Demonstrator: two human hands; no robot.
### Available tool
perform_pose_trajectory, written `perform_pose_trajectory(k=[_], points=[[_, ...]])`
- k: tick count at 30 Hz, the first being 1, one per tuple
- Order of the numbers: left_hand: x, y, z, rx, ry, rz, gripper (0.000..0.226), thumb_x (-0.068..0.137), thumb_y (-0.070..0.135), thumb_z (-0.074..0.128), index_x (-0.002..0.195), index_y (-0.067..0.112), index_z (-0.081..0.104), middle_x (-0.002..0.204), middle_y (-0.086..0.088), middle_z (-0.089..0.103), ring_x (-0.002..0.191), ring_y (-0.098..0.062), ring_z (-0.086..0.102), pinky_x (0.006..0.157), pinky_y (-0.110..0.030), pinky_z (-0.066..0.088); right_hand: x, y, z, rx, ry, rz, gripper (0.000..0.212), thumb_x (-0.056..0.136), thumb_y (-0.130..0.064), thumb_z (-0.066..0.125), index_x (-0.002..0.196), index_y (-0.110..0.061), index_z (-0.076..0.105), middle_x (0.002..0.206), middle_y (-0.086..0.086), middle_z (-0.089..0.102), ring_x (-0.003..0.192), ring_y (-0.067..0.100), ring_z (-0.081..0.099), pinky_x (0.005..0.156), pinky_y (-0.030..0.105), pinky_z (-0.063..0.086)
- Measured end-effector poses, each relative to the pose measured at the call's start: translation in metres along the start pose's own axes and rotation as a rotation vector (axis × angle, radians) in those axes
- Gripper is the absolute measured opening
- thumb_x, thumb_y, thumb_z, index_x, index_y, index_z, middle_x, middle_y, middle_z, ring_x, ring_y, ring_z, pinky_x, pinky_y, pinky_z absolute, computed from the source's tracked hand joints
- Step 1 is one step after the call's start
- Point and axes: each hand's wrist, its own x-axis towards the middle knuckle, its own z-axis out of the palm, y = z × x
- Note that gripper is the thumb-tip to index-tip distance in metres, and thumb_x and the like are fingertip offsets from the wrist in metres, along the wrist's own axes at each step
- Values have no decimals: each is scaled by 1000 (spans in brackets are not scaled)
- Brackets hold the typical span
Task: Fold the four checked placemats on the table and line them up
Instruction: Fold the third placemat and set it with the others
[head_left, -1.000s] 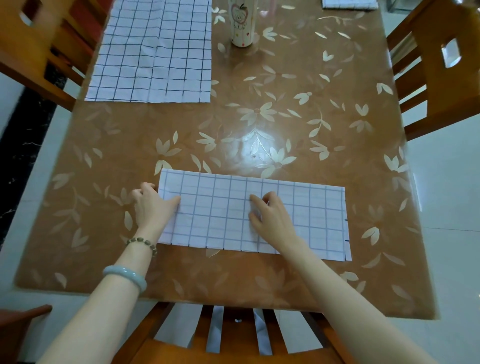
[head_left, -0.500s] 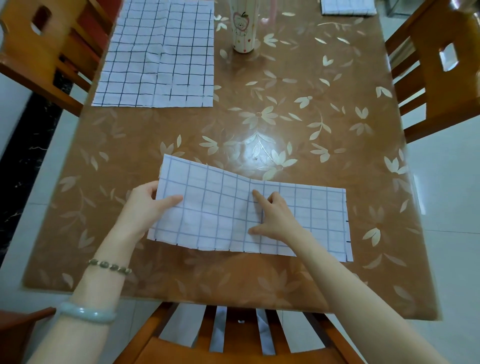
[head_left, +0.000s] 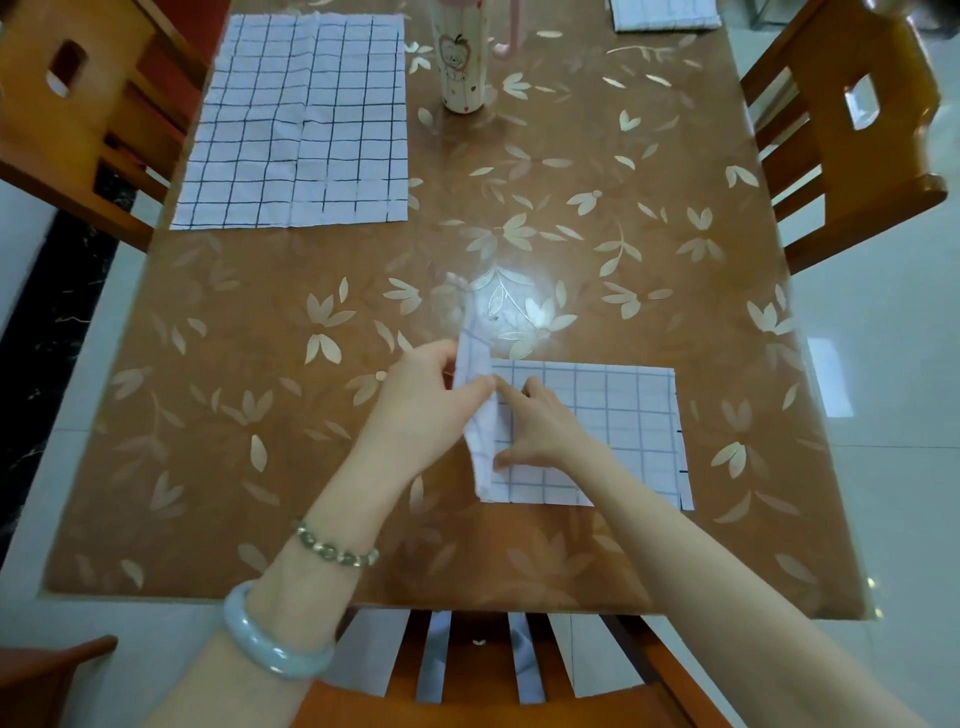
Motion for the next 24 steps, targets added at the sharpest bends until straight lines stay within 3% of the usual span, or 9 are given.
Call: perform_pose_trajectory(k=[2,4,7,9,13,15,20,22,24], points=[[1,8,22,-31,-28,32,12,89,14,62,99,18,67,86,6,70,73,-2,65,59,-11,48,-7,9,-5,379,50,44,88,56,-50,70,136,-24,43,106,4,54,96,22,53,84,35,49],[2,16,44,-36,-43,57,12,89,12,59,95,18,67,81,5,68,68,-2,62,56,-10,45,-22,22,-16,779,190,124,60,68,-35,66,124,-19,57,105,11,66,97,27,63,84,36,55],[8,19,78,-35,-78,83,13,88,11,56,91,20,66,75,2,66,67,-9,60,56,-17,46,-50,46,-39,1160,426,180,29,83,-16,62,111,-12,66,98,15,67,89,28,66,79,35,54],[13,14,104,-19,-77,94,15,86,11,53,92,15,67,75,-4,67,71,-20,61,63,-31,49,-69,59,-54,1303,525,209,17,90,-12,56,103,-10,68,88,10,66,83,22,64,75,31,52],[25,-7,152,71,-73,74,11,84,9,48,85,4,57,68,-8,54,68,-27,51,61,-34,41,-91,74,-65,1406,492,339,31,96,-31,50,97,-5,67,89,11,67,85,24,65,77,34,54],[30,-18,172,118,-73,56,9,87,11,49,86,5,56,74,-10,55,71,-27,52,62,-33,40,-94,74,-64,1417,437,414,37,95,-38,50,95,-3,63,90,11,66,85,24,66,79,36,55],[34,-33,203,113,-153,31,14,89,18,56,77,15,49,84,-4,52,77,-18,48,68,-26,35,-91,75,-54,1320,409,513,27,85,-28,67,81,-3,60,69,7,63,67,22,65,58,27,51],[31,-33,205,49,-251,44,11,89,27,59,95,18,58,95,-2,55,87,-16,53,77,-26,42,-88,84,-49,1161,460,529,23,79,-18,70,78,4,62,70,16,61,69,26,60,60,30,47],[31,-37,196,57,-284,89,36,92,33,58,124,16,56,120,-5,55,111,-18,51,98,-29,40,-86,90,-46,1003,510,552,15,77,-10,66,79,5,66,78,23,66,71,25,62,68,35,50]])
